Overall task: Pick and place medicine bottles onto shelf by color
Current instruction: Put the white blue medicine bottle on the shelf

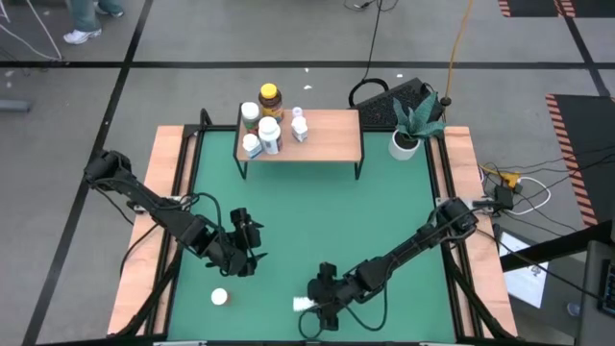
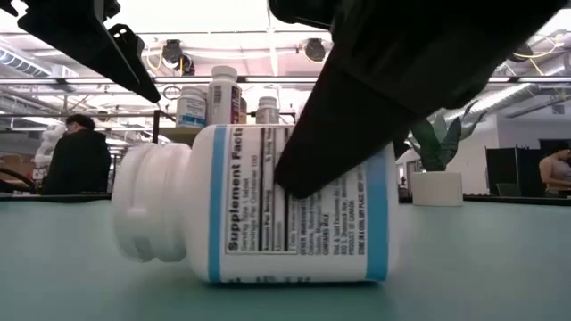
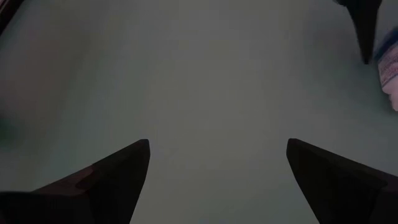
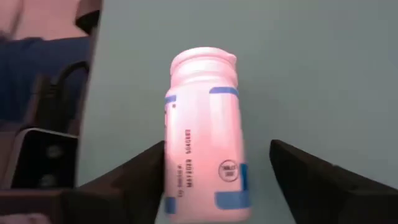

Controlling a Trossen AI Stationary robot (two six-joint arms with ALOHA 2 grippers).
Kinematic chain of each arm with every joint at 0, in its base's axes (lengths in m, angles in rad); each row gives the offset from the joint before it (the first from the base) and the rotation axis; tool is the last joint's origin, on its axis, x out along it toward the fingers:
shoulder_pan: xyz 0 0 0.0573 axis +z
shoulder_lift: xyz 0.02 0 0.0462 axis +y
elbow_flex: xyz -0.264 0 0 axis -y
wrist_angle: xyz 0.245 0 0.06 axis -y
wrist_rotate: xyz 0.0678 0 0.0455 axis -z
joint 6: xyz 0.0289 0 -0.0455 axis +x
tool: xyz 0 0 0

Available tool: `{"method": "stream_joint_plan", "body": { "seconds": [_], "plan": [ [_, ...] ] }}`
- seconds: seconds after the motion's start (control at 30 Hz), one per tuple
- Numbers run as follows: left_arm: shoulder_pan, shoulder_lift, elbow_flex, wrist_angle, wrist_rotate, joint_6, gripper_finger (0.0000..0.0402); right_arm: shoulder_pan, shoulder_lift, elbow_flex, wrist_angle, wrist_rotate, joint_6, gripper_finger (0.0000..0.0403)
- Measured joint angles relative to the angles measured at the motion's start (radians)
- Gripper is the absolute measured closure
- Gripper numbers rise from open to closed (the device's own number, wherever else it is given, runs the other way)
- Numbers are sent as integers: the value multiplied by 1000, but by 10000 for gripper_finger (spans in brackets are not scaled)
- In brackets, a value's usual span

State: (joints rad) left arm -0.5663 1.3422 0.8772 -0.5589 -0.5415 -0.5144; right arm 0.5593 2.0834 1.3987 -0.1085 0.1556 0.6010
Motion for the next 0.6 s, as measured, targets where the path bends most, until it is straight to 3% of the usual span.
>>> {"method": "stream_joint_plan", "body": {
  "seconds": [0.27, 0.43, 0.53, 0.6],
  "plan": [
    [-10, 0, 0, -1, 4, -1, 21, -48, -7, 1, -7, -175, -95, 261],
    [-46, 0, 0, 44, 11, 39, 21, -104, -31, 0, 58, -354, -246, 264],
    [-97, 0, 0, 157, 47, 165, 21, -155, -48, -3, 166, -485, -315, 254],
    [-140, 0, 0, 264, 56, 273, 21, -193, -48, -28, 305, -633, -344, 248]
  ]
}}
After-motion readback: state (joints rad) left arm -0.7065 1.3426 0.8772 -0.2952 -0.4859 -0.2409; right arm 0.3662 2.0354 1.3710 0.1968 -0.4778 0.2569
